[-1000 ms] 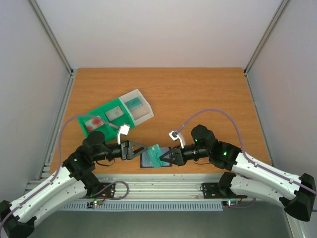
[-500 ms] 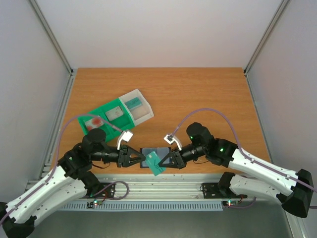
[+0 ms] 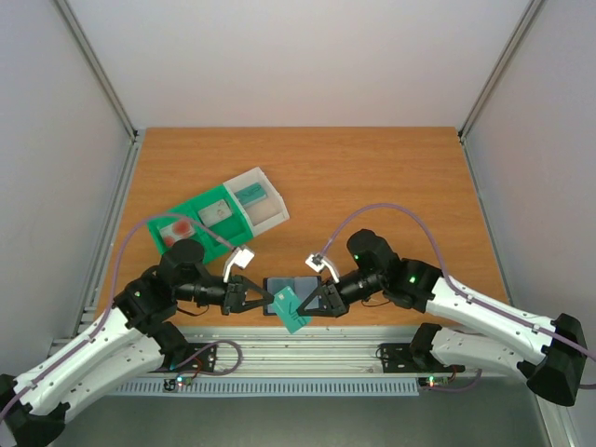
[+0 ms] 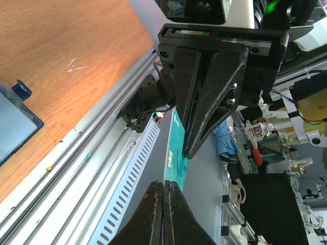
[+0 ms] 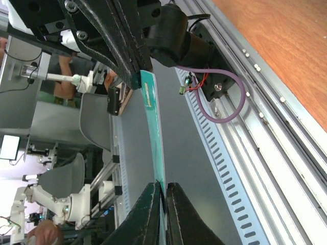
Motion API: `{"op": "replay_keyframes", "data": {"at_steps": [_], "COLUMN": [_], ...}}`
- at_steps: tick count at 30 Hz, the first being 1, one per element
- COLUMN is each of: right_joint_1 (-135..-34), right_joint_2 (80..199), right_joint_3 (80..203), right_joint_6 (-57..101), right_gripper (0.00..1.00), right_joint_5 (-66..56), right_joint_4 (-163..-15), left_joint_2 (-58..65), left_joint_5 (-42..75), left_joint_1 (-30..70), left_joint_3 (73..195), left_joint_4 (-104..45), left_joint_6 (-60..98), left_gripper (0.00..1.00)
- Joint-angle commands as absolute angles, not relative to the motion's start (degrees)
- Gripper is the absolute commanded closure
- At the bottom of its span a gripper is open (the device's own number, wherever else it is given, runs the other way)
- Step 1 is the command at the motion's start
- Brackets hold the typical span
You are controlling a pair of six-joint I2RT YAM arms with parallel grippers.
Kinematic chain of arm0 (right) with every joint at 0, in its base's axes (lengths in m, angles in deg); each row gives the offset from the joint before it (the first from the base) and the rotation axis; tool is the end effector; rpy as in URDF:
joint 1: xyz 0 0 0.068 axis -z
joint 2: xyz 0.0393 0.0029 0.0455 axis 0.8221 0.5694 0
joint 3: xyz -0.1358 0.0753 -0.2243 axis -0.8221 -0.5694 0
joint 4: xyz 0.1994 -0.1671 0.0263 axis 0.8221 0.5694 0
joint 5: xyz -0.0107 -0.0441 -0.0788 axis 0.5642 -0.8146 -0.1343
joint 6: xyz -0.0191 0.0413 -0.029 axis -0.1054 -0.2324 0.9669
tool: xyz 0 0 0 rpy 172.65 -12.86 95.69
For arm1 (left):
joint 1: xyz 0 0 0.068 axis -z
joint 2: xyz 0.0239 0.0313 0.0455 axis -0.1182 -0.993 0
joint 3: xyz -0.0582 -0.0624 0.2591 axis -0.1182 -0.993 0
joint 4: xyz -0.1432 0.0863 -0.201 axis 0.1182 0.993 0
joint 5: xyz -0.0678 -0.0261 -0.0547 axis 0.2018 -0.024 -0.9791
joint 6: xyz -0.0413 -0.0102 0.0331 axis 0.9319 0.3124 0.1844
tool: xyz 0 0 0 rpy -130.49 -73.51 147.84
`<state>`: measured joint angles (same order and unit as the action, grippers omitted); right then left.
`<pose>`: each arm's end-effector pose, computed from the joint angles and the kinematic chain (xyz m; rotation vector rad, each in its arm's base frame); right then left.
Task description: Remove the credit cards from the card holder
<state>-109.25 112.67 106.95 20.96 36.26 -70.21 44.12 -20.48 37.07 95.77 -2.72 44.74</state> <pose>0.0962 0.1779 0.2761 -1.3923 1.8632 1.5091 0.0824 -0.1145 0.2771 0.7171 2.1902 -1.6180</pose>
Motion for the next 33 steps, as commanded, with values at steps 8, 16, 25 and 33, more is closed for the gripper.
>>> {"op": "replay_keyframes", "data": {"at_steps": [8,16,25,33], "right_joint_1": [-109.18,-109.22,-109.2,-109.21], "right_joint_2": [110.27,105.95,104.57,103.04], "right_joint_3": [109.27,108.97,108.52,106.69], "right_joint_6": [20.86,19.69,16.15,13.07], "right_gripper": [0.46,0.02,0.02,0.02], "right_joint_5": [25.06,16.02,11.76,10.58], "right_joint_4": [-65.94,-63.53,-63.83,-64.27], "left_joint_2": [46.67,47.45,47.13,42.37], "left_joint_5": [-13.52,0.66,24.16,44.9], "left_joint_1": [37.24,37.17,37.16,36.75], "left_joint_3": [95.61,96.34,97.78,100.66], "left_joint_4": [-3.38,0.24,3.49,-0.21], "left_joint_6": [44.95,47.58,49.93,51.42], "left_gripper": [1.0,1.0,1.0,1.0]}}
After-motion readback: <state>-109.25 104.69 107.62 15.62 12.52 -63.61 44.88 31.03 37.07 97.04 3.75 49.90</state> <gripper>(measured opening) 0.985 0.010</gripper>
